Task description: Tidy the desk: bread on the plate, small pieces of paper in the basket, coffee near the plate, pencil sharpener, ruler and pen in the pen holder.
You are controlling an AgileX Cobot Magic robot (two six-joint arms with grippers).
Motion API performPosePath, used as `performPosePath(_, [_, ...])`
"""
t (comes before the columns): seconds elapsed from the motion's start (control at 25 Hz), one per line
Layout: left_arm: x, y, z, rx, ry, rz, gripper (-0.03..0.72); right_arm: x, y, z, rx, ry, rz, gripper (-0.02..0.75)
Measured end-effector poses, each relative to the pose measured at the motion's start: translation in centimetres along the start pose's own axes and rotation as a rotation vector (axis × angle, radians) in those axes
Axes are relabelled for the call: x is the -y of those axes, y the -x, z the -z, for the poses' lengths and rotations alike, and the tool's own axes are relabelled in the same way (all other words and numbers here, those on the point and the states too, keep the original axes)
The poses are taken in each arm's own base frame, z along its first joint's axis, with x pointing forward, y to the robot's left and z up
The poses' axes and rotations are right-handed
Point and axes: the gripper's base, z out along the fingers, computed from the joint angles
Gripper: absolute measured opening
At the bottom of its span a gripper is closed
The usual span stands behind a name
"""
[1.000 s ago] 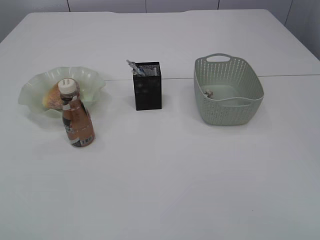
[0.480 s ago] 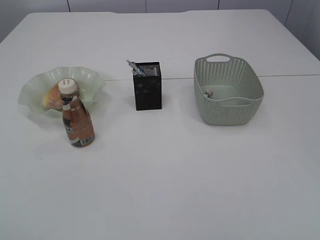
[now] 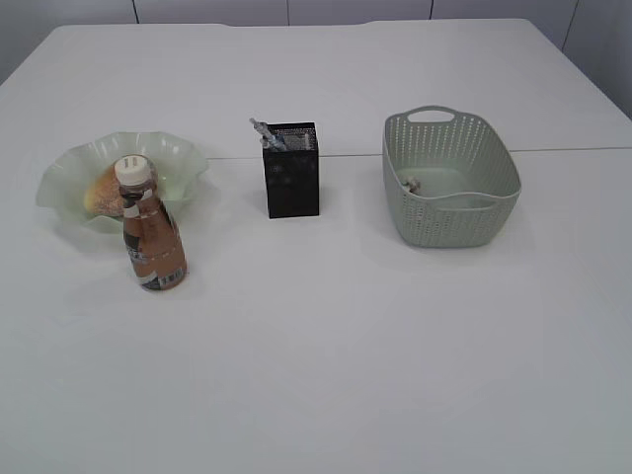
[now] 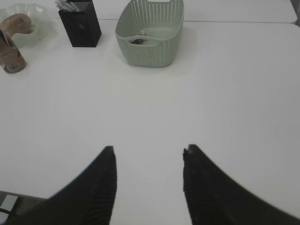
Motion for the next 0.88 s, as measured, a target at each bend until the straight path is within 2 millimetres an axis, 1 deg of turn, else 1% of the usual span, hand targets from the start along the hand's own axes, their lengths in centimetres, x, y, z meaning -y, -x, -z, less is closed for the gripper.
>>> performPosePath(0.12, [-0.1,-0.7,-0.3,-0.003,0.002,0.0,0.317,0.0,-0.6,-0.7,-0.025,0.0,0.002,0.347])
performPosePath(0.28, [-0.2,-1.6,-1.6,-0.056,0.003,0.004,0.316,-0.1,-1.2,-1.7,-0.063,0.0,0.004,0.347])
performPosePath(0.56, [-0.2,-2.9,-3.7,-0.124,-0.01,0.017,0.316,-0.2,-2.1,-3.7,-0.082,-0.007,0.014,0.347])
performPosePath(0.68, [-0.3,-3.3,-4.3,-0.138,-0.01,0.014,0.316,-0.2,-2.4,-4.4,-0.089,-0.009,0.023,0.347])
performPosePath(0.88, [-0.3,-3.1,-4.5,-0.109,-0.011,0.008,0.314,-0.1,-2.4,-4.8,-0.072,-0.019,0.041,0.347])
